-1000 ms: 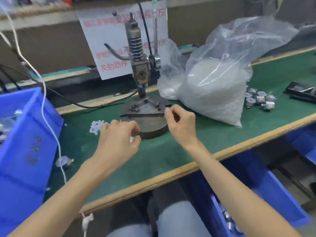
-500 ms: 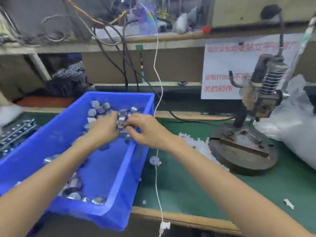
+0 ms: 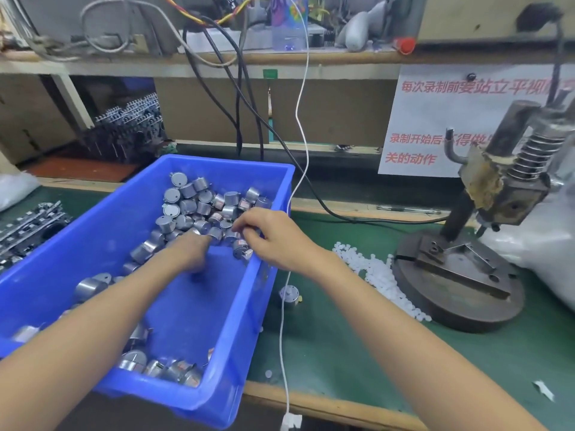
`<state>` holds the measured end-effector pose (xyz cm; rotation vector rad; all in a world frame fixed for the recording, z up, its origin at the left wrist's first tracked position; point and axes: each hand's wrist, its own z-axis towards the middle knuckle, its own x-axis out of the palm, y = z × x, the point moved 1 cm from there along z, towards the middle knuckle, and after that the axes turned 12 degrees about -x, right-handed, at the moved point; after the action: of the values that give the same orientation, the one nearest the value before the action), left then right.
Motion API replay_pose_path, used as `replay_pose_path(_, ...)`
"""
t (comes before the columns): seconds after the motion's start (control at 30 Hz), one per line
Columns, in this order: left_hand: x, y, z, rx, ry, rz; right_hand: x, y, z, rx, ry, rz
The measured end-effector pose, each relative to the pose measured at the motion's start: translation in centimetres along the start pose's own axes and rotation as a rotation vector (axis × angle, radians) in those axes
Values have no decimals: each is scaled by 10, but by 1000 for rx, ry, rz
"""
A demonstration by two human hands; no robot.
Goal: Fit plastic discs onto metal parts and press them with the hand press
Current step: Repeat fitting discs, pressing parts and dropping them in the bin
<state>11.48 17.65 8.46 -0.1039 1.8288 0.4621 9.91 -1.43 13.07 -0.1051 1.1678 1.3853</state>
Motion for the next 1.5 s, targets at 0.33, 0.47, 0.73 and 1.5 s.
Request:
replay_pose_path(0.33, -66, -22, -52, 7, 109, -893, -10, -1, -25, -6, -131, 133)
replay_pose_path(0.47, -109, -50, -86, 58, -181, -860, -24, -6, -38, 0, -275, 137)
replay_pose_path(0.73, -102, -168, -114, 215, -157, -788, -82, -41, -108, 229, -427, -3)
replay_pose_path(1.5, 61, -210, -152, 565, -217, -1023, -37, -77, -239, 488, -481, 301)
